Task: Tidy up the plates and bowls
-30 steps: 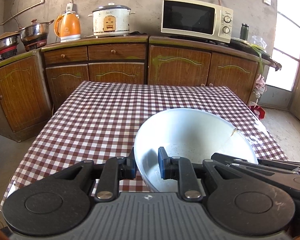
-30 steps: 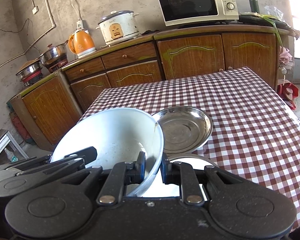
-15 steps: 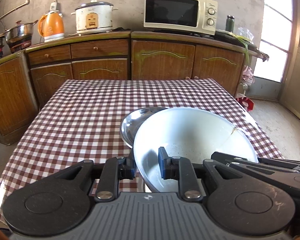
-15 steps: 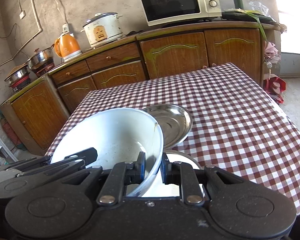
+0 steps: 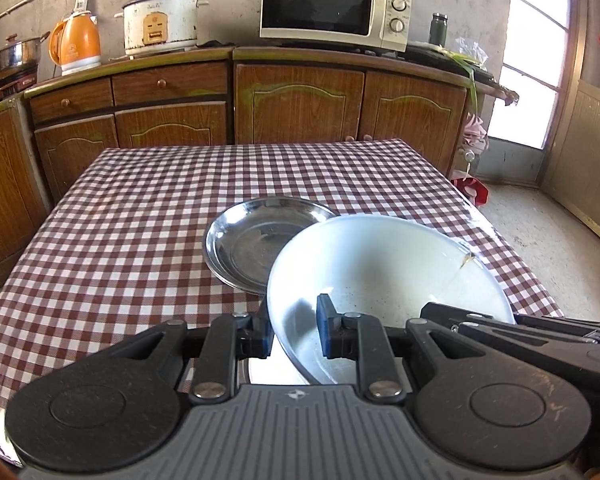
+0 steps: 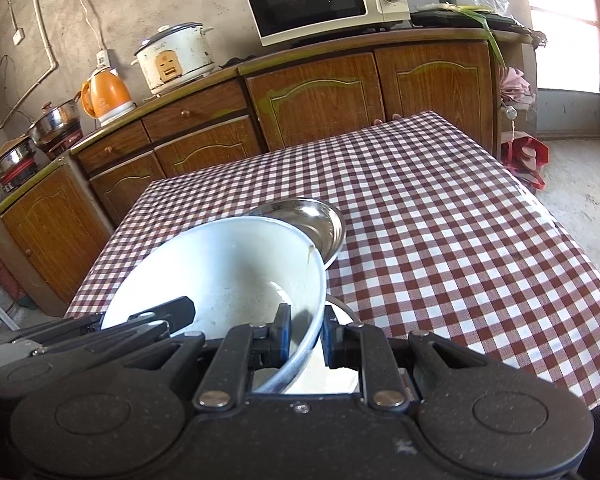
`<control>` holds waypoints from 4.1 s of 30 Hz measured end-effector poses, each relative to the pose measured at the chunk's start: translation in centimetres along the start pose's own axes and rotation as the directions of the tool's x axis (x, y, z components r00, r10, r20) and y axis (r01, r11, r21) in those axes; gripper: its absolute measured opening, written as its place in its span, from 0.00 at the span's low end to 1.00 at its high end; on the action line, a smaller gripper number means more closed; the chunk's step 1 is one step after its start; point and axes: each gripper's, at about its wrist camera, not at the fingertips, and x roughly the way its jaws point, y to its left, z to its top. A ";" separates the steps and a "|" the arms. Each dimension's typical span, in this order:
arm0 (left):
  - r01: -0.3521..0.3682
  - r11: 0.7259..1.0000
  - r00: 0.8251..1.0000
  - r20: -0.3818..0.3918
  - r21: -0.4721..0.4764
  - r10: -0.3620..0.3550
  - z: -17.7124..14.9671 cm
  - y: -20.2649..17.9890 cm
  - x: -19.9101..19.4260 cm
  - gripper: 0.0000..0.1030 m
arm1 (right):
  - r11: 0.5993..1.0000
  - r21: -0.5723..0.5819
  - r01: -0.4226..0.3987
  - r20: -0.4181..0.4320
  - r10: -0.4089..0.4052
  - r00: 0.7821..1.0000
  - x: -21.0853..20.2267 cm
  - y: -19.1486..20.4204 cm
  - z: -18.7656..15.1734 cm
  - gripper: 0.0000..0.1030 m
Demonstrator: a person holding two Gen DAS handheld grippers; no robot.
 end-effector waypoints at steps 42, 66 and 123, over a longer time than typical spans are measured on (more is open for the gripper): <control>-0.002 1.000 0.984 -0.177 -0.017 -0.001 -2.3 0.6 5.6 0.21 | 1.000 -0.009 0.016 -0.143 -0.018 0.990 6.2 -1.5 -2.6 0.20; -0.020 0.998 0.979 -0.204 -0.057 0.008 -2.7 1.0 6.7 0.21 | 0.998 -0.058 -0.014 -0.164 0.004 0.986 7.8 -1.2 -2.7 0.20; -0.006 0.991 0.990 -0.139 -0.133 -0.012 -1.9 1.4 4.3 0.53 | 0.990 -0.106 -0.091 -0.186 0.070 0.980 6.5 -2.3 -0.3 0.72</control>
